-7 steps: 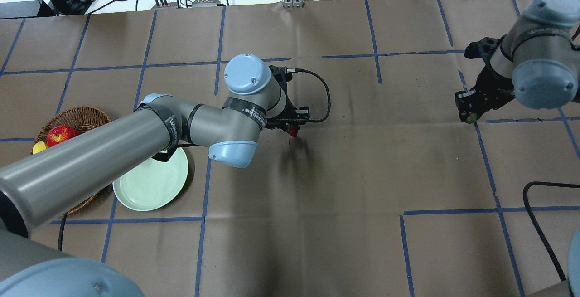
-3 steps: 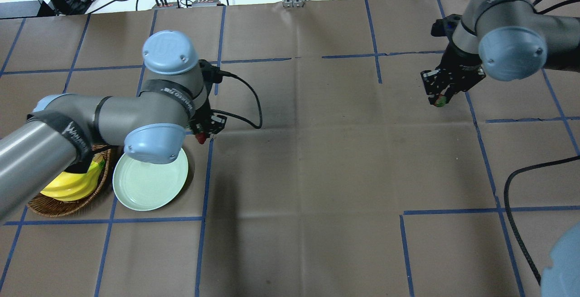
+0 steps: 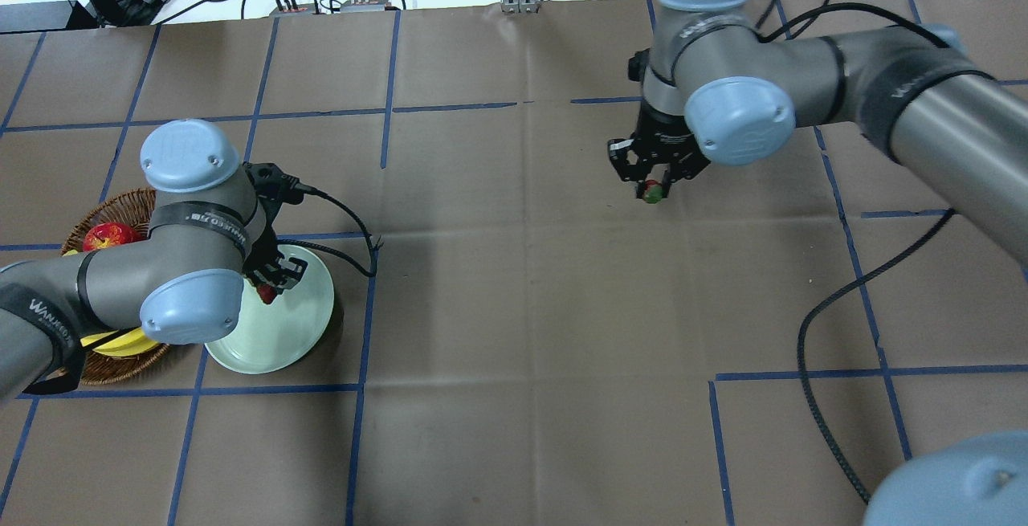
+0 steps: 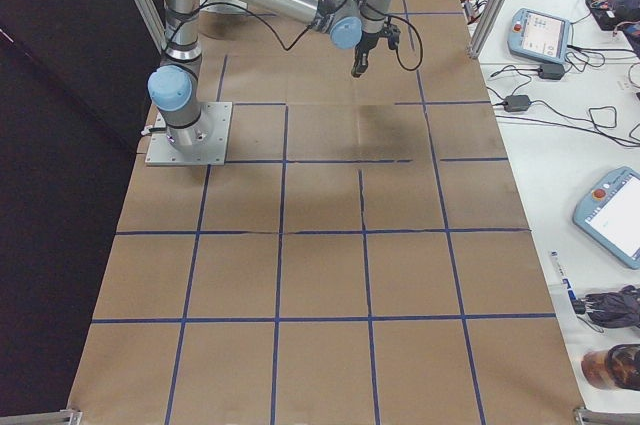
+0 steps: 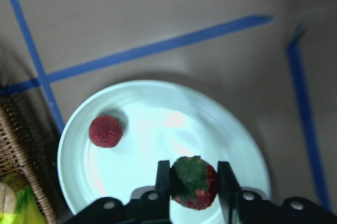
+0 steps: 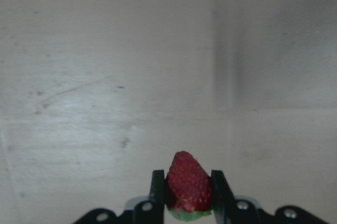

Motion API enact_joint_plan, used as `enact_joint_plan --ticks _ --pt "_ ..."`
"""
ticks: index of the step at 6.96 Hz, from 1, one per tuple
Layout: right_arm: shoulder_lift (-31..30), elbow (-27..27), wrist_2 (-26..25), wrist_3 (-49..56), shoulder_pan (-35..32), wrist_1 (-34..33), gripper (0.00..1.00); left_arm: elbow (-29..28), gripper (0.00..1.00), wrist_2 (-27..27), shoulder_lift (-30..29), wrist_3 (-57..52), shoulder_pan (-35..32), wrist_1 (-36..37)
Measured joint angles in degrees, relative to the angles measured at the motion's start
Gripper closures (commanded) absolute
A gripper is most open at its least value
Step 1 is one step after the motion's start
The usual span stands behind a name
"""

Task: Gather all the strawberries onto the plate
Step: 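Release strawberry onto the plate with left gripper while right sets last strawberry at center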

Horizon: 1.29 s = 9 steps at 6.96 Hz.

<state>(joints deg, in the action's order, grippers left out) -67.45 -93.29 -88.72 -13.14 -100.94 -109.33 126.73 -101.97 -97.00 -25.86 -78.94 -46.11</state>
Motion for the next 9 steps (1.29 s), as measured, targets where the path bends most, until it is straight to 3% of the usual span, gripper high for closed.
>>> enact_joint_plan --ticks 2,4,5,6,9 --pt "7.7 5.9 1.7 -10.2 -9.0 -2.2 0.88 2.0 0.14 0.2 -0.6 -1.5 2.4 2.2" --pt "12.5 8.9 2.0 -13.9 -11.9 -3.6 0.87 2.2 0.14 0.5 -0.5 -1.5 2.6 2.2" --pt "13.7 9.3 2.0 -14.3 -12.2 -3.8 0.60 2.2 0.14 0.8 -0.3 -1.4 2.6 2.1" --pt "14.2 9.5 2.0 -14.5 -12.2 -4.0 0.01 2.1 0.14 2.0 0.0 -1.3 2.6 2.1" --pt "13.4 9.8 1.8 -14.5 -11.3 -3.6 0.00 2.0 0.14 8.2 0.7 -0.2 1.9 2.0"
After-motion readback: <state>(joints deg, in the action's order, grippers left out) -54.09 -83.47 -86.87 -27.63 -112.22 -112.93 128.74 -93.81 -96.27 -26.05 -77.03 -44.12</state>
